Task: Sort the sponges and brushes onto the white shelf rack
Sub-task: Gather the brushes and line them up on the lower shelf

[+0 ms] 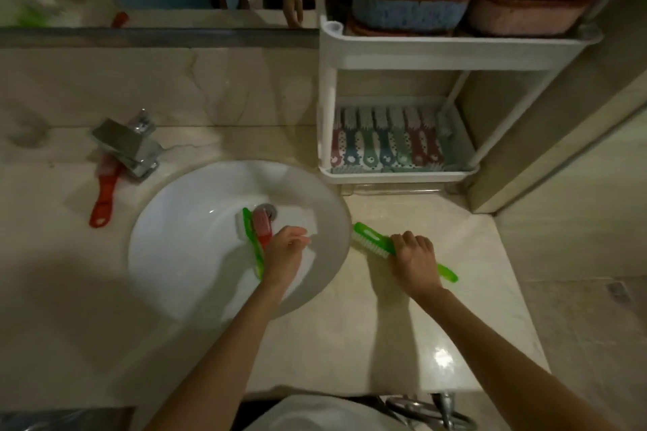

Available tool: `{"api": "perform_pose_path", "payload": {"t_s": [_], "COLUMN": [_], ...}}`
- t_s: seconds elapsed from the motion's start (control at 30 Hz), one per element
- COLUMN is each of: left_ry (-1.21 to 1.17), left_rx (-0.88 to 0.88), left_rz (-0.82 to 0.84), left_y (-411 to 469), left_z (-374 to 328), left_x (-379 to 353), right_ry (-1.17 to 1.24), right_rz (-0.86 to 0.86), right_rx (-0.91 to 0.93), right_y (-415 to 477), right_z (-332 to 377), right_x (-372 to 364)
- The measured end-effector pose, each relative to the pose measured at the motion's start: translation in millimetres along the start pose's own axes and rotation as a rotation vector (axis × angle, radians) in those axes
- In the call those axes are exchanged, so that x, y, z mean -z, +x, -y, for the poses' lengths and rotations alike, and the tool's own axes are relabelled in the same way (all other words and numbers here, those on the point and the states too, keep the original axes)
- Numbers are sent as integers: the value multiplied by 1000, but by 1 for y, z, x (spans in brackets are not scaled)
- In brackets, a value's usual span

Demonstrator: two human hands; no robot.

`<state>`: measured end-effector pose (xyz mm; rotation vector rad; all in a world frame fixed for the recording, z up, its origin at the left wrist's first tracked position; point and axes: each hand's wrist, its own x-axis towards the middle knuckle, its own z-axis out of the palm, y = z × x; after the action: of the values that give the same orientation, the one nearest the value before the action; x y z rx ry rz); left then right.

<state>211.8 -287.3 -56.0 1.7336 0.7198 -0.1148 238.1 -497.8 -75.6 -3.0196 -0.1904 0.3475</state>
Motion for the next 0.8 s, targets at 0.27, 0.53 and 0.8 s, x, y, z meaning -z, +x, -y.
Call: {"api": "perform_pose_path", "payload": {"t_s": [0.27,0.53,0.8], "left_ry": [-23,479,383], "left_rx": [181,178,189], "left_rz": [-233,26,37], "left_y": [39,88,124], "left_z": [31,62,91], "left_x": [66,56,8], "right_ry": [357,608,563], "right_rz": [63,292,306], "right_rx": [71,-212,-270], "right_y": [-2,35,51], "right_z": [121,169,154], "right_x": [12,-8,-30]}}
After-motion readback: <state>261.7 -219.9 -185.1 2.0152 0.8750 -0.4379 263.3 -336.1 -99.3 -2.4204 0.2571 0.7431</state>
